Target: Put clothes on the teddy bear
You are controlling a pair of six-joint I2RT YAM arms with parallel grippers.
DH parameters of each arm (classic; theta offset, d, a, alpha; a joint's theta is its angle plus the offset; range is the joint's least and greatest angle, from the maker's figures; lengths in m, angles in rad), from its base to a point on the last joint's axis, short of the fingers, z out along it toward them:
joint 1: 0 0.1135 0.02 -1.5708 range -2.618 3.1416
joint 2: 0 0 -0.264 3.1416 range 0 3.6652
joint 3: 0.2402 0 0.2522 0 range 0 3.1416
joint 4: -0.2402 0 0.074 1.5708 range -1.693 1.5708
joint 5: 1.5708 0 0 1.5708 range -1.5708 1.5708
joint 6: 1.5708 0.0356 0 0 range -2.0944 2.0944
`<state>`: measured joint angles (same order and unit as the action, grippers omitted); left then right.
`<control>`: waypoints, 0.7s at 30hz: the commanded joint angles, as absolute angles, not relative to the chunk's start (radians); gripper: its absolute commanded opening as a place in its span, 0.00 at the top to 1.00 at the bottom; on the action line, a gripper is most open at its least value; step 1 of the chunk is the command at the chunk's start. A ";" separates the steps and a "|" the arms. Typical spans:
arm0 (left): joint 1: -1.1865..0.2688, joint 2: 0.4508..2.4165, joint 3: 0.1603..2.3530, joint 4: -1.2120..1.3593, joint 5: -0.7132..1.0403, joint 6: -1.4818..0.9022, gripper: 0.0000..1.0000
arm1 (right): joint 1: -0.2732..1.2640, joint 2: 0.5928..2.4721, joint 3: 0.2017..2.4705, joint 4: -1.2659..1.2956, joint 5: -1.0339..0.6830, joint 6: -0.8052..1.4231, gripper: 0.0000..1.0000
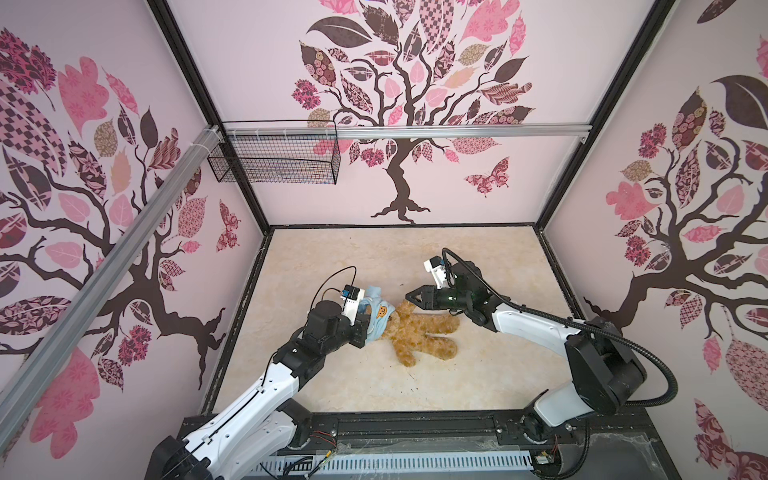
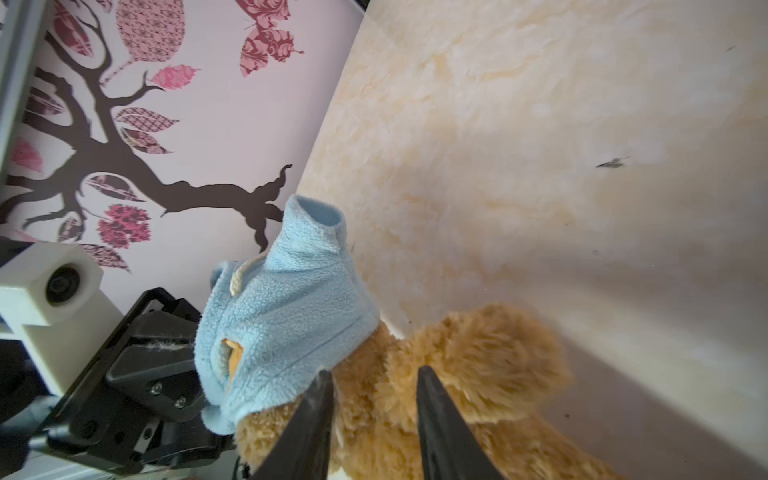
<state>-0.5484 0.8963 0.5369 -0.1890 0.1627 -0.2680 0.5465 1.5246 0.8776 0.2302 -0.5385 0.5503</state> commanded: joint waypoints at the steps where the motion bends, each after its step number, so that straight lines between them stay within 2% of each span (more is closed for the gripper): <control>1: -0.543 0.929 0.616 -0.237 0.124 -0.370 1.00 | 0.537 1.430 0.922 0.087 -0.417 0.431 0.56; 9: -0.538 0.976 0.627 -0.214 0.137 -0.577 1.00 | 0.560 1.264 0.853 0.054 -0.369 0.374 0.50; 21: -0.537 0.956 0.717 -0.309 0.148 -0.757 1.00 | 0.604 1.188 0.868 -0.120 -0.436 0.384 0.47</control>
<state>-0.5411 0.9813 0.6502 -0.3035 0.1406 -0.6930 0.6022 1.2541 0.8570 -0.0589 -0.4026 0.3809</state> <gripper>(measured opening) 0.055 0.533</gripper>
